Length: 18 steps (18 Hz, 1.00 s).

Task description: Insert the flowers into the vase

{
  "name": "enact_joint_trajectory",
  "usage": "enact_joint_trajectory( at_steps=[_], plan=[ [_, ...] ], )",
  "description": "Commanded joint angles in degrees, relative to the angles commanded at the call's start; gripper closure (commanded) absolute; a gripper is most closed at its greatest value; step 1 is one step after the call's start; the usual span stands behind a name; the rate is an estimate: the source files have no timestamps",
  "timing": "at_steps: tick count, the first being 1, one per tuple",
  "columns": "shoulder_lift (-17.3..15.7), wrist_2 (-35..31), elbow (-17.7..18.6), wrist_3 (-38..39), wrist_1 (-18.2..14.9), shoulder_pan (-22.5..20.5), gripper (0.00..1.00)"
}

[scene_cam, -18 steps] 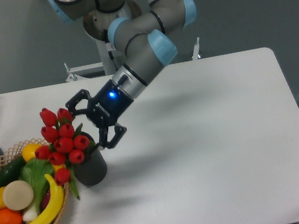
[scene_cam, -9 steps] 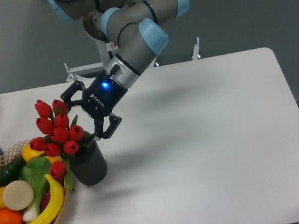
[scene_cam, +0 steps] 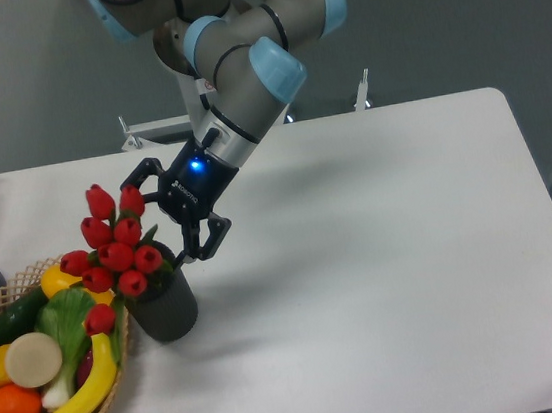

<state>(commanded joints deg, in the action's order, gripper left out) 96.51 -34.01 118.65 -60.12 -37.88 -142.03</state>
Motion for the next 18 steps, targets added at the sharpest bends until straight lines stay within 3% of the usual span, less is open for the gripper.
enact_joint_trajectory(
  at_steps=[3,7,12,14,18],
  plan=[
    [-2.46,-7.18,0.17,-0.18,-0.52,-1.06,0.0],
    [-7.2,-24.22,0.44,-0.18,-0.44,-2.2,0.0],
    [-7.3,-32.95,-1.31,-0.17,-0.44,-6.84,0.0],
    [-5.82,-40.03,-3.33,-0.26,-0.88,-8.79,0.0],
    [3.32,-48.34,-8.25,-1.31,-1.14,-10.46,0.0]
  ],
)
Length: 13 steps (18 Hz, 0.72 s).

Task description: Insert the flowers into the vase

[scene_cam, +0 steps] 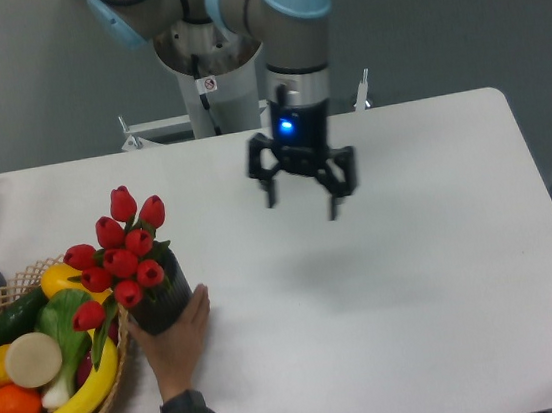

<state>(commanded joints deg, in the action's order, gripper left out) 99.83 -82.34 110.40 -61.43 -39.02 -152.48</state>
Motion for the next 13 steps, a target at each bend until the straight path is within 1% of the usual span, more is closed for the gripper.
enact_joint_trajectory(
  at_steps=[2,3,5,7,9,11,13],
  plan=[
    [1.5,-0.45,-1.76,-3.59,-0.52,-0.71,0.0],
    [1.51,-0.54,-2.47,-5.53,-2.27,-2.01,0.0],
    [1.69,-0.54,-4.83,-10.18,-7.01,-4.48,0.0],
    [3.87,-0.8,-8.17,-15.01,-10.44,-5.45,0.0],
    [4.85,-3.16,-11.07,-16.62,-13.61,-5.54,0.0],
    [5.9,-5.71,-12.75,-17.06,-15.64,-5.63,0.0],
    [6.34,-6.42,-13.46,-17.93,-16.08,-6.15,0.0]
  ],
)
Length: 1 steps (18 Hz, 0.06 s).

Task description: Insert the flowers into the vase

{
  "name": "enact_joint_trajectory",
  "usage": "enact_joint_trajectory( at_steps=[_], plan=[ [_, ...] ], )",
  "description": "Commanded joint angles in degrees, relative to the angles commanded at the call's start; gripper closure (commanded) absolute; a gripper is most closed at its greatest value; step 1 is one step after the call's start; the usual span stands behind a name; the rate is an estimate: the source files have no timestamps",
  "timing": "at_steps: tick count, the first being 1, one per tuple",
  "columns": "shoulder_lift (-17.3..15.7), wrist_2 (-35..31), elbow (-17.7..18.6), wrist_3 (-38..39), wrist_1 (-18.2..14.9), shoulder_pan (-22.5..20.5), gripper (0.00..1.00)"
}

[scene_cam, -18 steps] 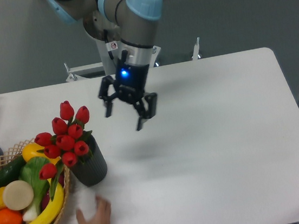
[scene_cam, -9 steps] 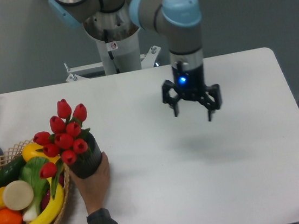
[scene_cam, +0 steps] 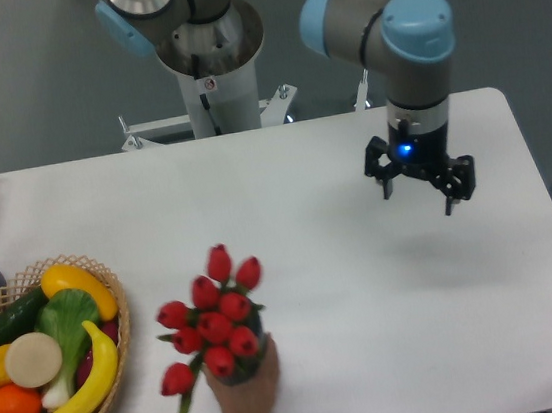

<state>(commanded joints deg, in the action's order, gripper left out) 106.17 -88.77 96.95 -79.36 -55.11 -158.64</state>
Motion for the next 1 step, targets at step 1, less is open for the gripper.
enact_joint_trajectory(
  at_steps=[1],
  plan=[
    [0.18,0.0,-0.09,-0.27,0.0,-0.53,0.0]
  ],
)
